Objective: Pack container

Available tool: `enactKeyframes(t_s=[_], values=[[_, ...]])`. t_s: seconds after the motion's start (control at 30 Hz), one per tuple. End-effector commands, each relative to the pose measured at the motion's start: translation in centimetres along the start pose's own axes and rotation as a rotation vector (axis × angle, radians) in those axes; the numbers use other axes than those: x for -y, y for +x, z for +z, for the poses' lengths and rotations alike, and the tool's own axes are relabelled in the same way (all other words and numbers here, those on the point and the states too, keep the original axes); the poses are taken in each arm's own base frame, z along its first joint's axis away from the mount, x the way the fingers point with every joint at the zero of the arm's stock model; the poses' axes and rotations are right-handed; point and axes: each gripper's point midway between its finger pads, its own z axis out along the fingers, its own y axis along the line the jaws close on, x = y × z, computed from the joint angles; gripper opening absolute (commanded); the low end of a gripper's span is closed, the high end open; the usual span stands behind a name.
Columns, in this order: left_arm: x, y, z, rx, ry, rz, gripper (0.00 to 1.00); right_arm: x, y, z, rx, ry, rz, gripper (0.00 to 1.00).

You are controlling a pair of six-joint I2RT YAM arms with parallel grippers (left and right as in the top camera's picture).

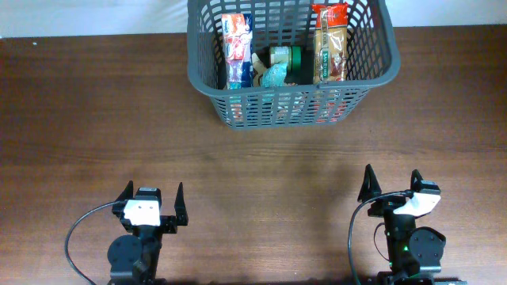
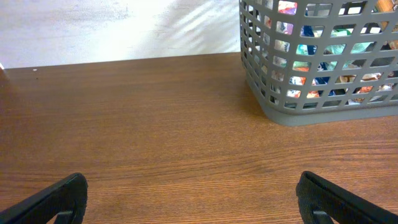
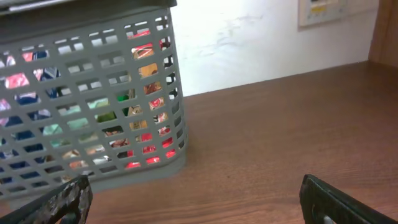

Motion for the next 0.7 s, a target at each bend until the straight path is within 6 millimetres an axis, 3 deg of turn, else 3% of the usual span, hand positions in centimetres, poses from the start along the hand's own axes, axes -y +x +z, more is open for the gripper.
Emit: enactKeyframes(t_s=[0.0, 0.17, 0.67], values=[[-0.22, 0.27, 0.06, -0.001, -0.012, 0.015, 0.99, -0.74, 0.11, -0.02, 0.006, -0.04, -0.081, 0.99], [-0.22, 0.27, 0.06, -0.001, -0.012, 0.015, 0.99, -0.66, 0.92, -0.03, -0.027, -0.04, -0.104, 0.99], [-0.22, 0.27, 0.06, -0.001, -0.012, 0.015, 0.99, -0.66, 0.88, -0.03, -0.025, -0.04, -0.115, 0.99]])
